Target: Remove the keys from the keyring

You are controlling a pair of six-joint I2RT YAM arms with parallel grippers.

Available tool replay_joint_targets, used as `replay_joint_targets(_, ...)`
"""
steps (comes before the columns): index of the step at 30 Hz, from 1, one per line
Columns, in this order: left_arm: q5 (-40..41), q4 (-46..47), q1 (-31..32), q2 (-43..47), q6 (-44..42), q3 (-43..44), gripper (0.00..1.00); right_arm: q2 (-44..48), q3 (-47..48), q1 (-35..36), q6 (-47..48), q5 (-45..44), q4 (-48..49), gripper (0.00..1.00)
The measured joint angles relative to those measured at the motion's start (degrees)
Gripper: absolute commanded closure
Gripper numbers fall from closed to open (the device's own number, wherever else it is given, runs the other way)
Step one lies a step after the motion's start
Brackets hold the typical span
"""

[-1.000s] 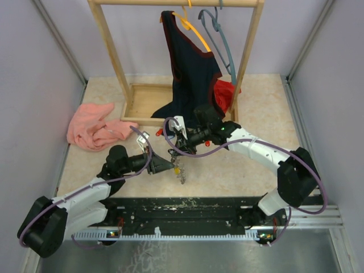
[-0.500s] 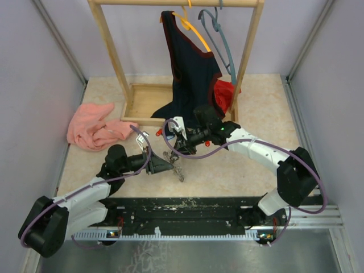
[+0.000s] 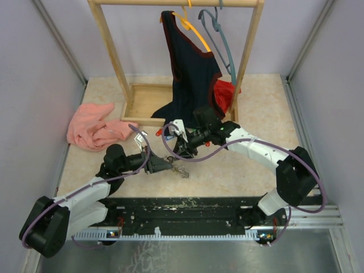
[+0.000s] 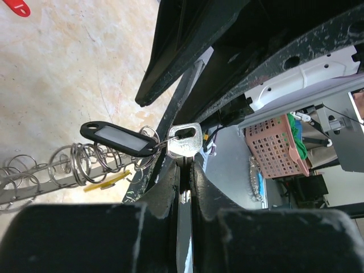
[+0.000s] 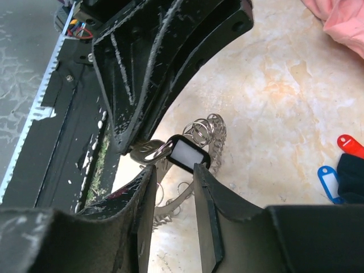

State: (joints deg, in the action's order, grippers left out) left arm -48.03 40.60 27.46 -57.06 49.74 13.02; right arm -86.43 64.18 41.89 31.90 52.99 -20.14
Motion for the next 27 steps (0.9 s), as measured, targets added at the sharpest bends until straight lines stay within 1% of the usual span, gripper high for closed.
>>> replay_joint_targets(6,-0.44,0.22,-0.24,-0.11,0.59,-0.09,1.0,0.81,0.0,0.02,5.7,0.48,-3.89,0.61)
replay_joint_targets(14,-2.56,0.48,-0.24,-2.4,1.92,-0.04,1.0,6.34,-0.02,0.76,19.65,0.96,-8.85,0.57)
replay_joint_targets(19,-4.87,0.46,-0.24,-4.5,3.1,0.63,1.0,8.52,-0.79,3.67,27.04,-1.77,-9.49,0.57)
replay_joint_targets(27,-7.32,-0.07,-0.24,-4.61,5.11,1.68,1.0,8.81,-4.92,7.02,31.56,-7.52,-8.59,0.58)
